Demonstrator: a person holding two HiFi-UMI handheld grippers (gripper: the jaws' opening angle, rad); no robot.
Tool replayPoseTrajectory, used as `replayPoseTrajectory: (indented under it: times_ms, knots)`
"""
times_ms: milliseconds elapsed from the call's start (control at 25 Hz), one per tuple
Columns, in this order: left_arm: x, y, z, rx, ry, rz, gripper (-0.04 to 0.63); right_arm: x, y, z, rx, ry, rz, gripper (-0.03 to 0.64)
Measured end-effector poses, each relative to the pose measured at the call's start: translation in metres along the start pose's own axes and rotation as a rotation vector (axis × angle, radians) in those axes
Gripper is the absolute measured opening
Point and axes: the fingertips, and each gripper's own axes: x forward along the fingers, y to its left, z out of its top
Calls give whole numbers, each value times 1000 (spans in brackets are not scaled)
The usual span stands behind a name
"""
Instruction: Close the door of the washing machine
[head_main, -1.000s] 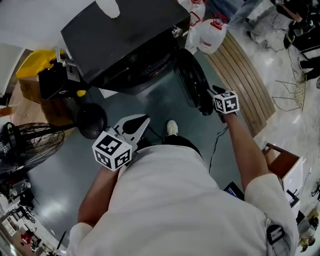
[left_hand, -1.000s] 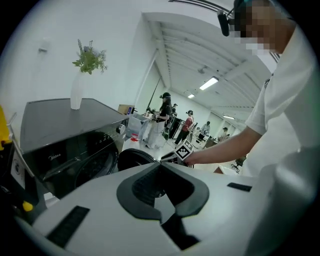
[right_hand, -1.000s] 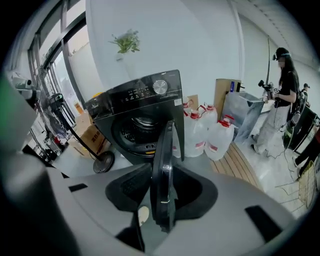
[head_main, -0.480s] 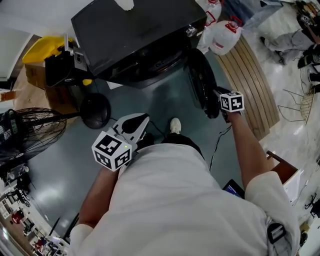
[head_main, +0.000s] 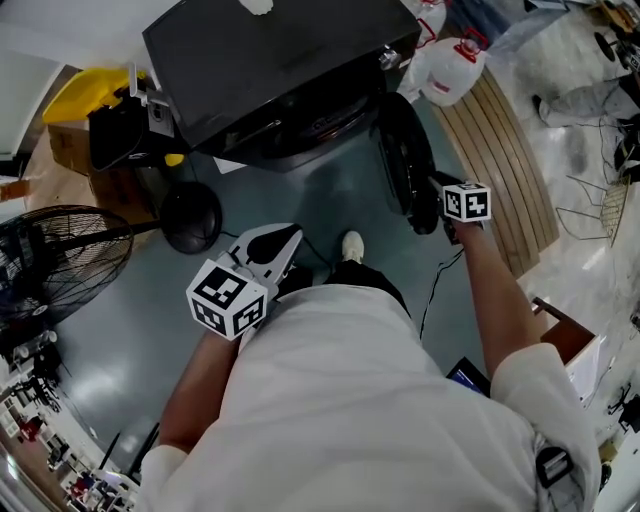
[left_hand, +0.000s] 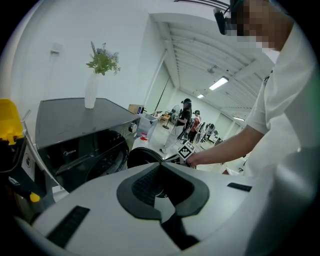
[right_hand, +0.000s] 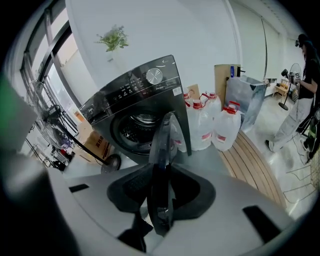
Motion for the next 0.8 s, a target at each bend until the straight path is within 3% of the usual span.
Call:
replayPoseTrajectory:
  times_ms: [800]
  knots:
    - [-40,19,-18,-42,-42,25,18,27,70,3,122,5,58,127]
